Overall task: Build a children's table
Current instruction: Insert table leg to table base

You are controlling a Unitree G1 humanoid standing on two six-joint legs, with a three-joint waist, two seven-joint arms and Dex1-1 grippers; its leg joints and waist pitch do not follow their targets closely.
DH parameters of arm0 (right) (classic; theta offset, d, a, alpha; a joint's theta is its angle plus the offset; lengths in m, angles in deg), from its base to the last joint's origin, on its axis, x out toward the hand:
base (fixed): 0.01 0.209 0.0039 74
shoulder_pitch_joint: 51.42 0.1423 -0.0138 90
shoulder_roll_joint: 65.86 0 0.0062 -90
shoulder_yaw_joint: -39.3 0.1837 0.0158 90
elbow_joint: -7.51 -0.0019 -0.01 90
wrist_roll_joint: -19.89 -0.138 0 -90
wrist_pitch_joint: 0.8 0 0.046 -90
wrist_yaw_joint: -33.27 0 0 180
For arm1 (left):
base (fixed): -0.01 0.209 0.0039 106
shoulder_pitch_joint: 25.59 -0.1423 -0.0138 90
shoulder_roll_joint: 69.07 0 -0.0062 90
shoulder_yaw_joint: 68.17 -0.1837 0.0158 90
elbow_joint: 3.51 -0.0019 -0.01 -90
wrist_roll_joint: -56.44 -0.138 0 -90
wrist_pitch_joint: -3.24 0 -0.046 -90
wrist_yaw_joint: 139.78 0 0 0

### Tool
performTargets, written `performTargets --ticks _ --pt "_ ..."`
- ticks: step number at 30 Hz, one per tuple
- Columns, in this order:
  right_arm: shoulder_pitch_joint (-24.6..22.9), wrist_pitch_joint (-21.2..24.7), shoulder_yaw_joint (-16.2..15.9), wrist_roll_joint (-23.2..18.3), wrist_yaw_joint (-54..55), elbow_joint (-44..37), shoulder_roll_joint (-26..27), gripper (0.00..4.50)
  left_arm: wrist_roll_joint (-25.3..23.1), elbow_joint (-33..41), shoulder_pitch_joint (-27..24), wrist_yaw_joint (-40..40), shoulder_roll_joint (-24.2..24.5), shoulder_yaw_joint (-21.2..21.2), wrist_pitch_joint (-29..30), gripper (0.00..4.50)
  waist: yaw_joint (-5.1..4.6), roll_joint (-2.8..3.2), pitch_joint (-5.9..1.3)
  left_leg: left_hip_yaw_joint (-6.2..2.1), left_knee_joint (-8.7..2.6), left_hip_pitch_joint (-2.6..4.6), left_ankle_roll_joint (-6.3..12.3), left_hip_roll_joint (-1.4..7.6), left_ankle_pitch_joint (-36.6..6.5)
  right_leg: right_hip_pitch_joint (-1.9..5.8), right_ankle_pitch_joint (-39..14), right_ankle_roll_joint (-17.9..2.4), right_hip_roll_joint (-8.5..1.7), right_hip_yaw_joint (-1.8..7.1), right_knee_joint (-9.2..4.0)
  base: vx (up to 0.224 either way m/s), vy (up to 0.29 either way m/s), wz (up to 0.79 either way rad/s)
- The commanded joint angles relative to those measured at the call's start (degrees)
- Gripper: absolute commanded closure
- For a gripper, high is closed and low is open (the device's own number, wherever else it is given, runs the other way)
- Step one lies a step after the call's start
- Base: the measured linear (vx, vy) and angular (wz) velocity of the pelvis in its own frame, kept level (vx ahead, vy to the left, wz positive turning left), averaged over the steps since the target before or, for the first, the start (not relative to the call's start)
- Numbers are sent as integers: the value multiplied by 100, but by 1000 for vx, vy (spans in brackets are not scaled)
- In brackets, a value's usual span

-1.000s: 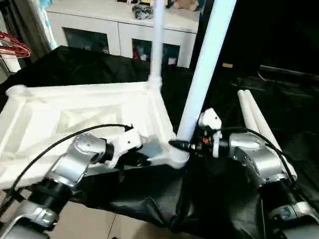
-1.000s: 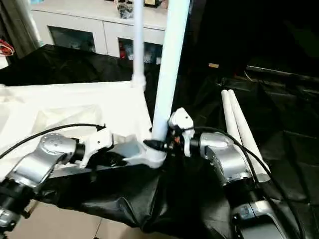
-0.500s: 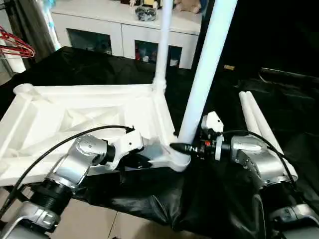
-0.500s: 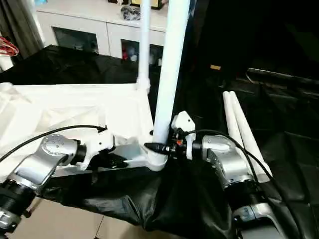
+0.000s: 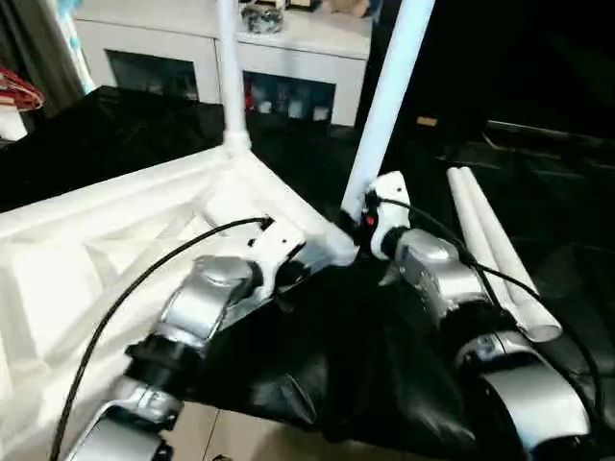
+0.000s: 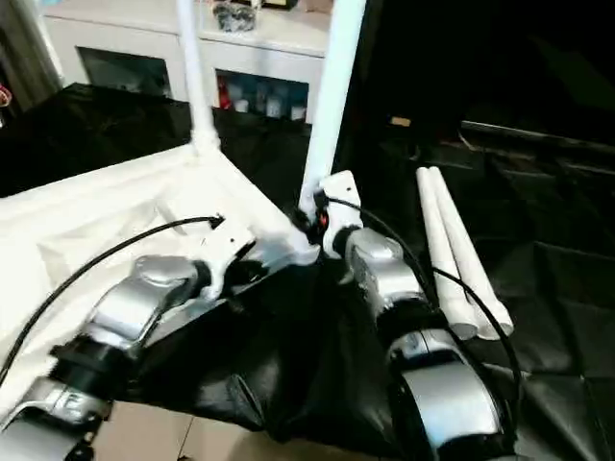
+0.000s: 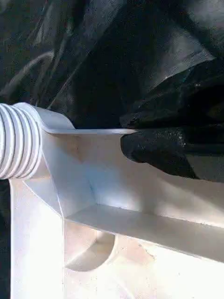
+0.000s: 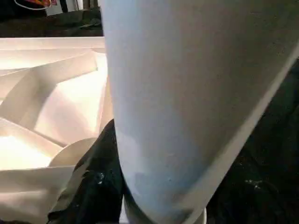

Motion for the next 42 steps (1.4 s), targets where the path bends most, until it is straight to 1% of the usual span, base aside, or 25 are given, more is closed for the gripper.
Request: performTargets --ticks 1,4,7,8,9,11,13,14,18,20,22,23,24,26,27,28,30,31,32,35,36,37,38,41,42 --pt "-197 199 -132 167 -24 541 119 262 24 461 292 152 -34 148 -126 450 34 57 -378 -136 -412 84 72 350 -1237 227 -1044 -1216 -551 332 -420 0 0 0" --pt "-189 204 -138 177 -66 576 137 262 46 493 261 103 6 110 -145 450 63 55 -390 -128 -403 56 169 343 -949 264 -763 -1254 -549 329 -382 0 0 0" --pt "-124 114 -85 228 -91 742 168 262 29 552 232 38 48 71 -143 450 56 75 -369 -129 -418 73 130 350 -1099 246 -1006 -1250 -546 323 -412 0 0 0" --pt "-124 95 -76 219 -146 747 173 262 31 560 226 32 54 66 -145 450 50 77 -354 -135 -431 85 76 361 -1270 233 -1227 -1209 -546 322 -439 0 0 0" --pt "-123 74 -74 230 -131 751 174 227 33 567 221 23 63 61 -151 450 46 78 -355 -144 -440 88 22 363 -1357 235 -1347 -1171 -545 322 -444 0 0 0" --pt "-78 47 -17 192 -162 804 172 227 50 576 217 -23 99 48 -167 450 37 89 -355 -151 -454 100 -27 372 -1426 222 -1369 -1150 -534 322 -442 0 0 0" --pt "-50 37 27 139 -234 801 164 190 55 583 215 -47 128 44 -180 450 34 82 -354 -143 -449 97 -28 364 -1454 223 -1325 -1165 -539 331 -444 0 0 0" --pt "-31 9 38 129 -266 807 155 187 57 589 213 -77 153 30 -199 450 40 90 -357 -145 -448 98 -27 366 -1437 226 -1309 -1169 -545 333 -442 0 0 0" --pt "8 -57 73 86 -451 718 87 148 74 594 194 -224 247 -20 -314 450 58 87 -390 -131 -421 68 78 364 -1042 255 -772 -1291 -536 331 -375 0 0 0" --pt "7 -97 92 59 -681 633 25 141 106 619 163 -331 311 -52 -398 450 60 109 -379 -122 -414 72 127 361 -1060 249 -761 -1331 -537 330 -382 0 0 0" --pt "-60 -84 78 16 -1057 396 -123 114 147 656 125 -509 406 -91 -509 450 70 102 -374 -123 -416 69 168 367 -1080 260 -790 -1329 -538 327 -391 0 0 0" --pt "-112 -65 57 -1 -1248 252 -204 114 167 677 103 -601 456 -108 -539 450 71 124 -379 -123 -412 72 162 371 -1059 258 -749 -1336 -538 330 -378 0 0 0" --pt "-171 -35 30 -19 -1455 105 -292 100 181 696 82 -704 512 -132 -583 450 74 125 -386 -123 -410 74 172 377 -1020 264 -652 -1358 -536 328 -366 0 0 0" --pt "-205 -20 14 -25 -1577 23 -341 93 189 705 69 -768 548 -146 -614 450 83 125 -393 -120 -403 78 220 379 -933 263 -469 -1410 -529 326 -350 0 0 0" --pt "-365 47 -114 -24 -2013 -293 -506 93 229 722 34 -952 634 -181 -722 450 92 144 -396 -116 -397 81 247 372 -885 262 -393 -1440 -518 320 -348 0 0 0" --pt "-461 94 -197 -23 -2241 -469 -598 93 260 729 15 -1081 681 -207 -814 450 102 131 -392 -109 -391 85 273 372 -868 260 -353 -1433 -511 322 -351 0 0 0" --pt "-616 177 -307 -17 -2616 -736 -742 93 313 728 -17 -1308 768 -262 -930 450 127 136 -395 -111 -386 72 344 375 -819 281 -293 -1445 -524 325 -341 0 0 0" --pt "-672 216 -353 -3 -2756 -818 -796 93 335 709 -39 -1428 808 -293 -1066 450 139 154 -394 -116 -380 66 342 369 -830 279 -354 -1435 -525 322 -342 0 0 0" --pt "-696 213 -381 15 -2805 -846 -819 93 347 704 -50 -1481 824 -306 -1107 450 137 147 -387 -115 -389 69 332 373 -867 273 -411 -1432 -523 321 -353 0 0 0" --pt "-964 193 -636 148 -3275 -1185 -1023 93 480 681 -169 -1993 964 -431 -1501 450 185 175 -370 -118 -394 89 234 381 -1050 256 -740 -1370 -529 323 -393 0 0 0" --pt "-1027 216 -679 150 -3369 -1288 -1064 93 475 658 -186 -2086 1004 -467 -1612 450 196 165 -374 -115 -399 89 206 383 -1050 256 -737 -1366 -520 324 -382 0 0 0" --pt "-1046 224 -694 149 -3400 -1323 -1077 93 470 647 -189 -2113 1018 -480 -1641 450 225 200 -369 -109 -397 98 195 385 -1052 244 -705 -1366 -519 330 -387 0 0 0" --pt "-1080 238 -720 147 -3454 -1382 -1101 93 462 629 -194 -2161 1042 -501 -1692 450 231 193 -368 -109 -401 107 186 391 -1070 236 -698 -1363 -513 329 -387 0 0 0" --pt "-1313 325 -897 135 -3808 -1820 -1283 93 477 574 -216 -2394 1128 -553 -1879 450 235 188 -363 -113 -401 82 194 381 -1035 264 -661 -1339 -510 325 -370 0 0 0" --pt "-1402 373 -968 139 -3944 -1998 -1358 93 494 561 -221 -2486 1160 -562 -1910 450 239 204 -367 -114 -400 84 192 386 -1044 264 -692 -1319 -518 327 -371 0 0 0"
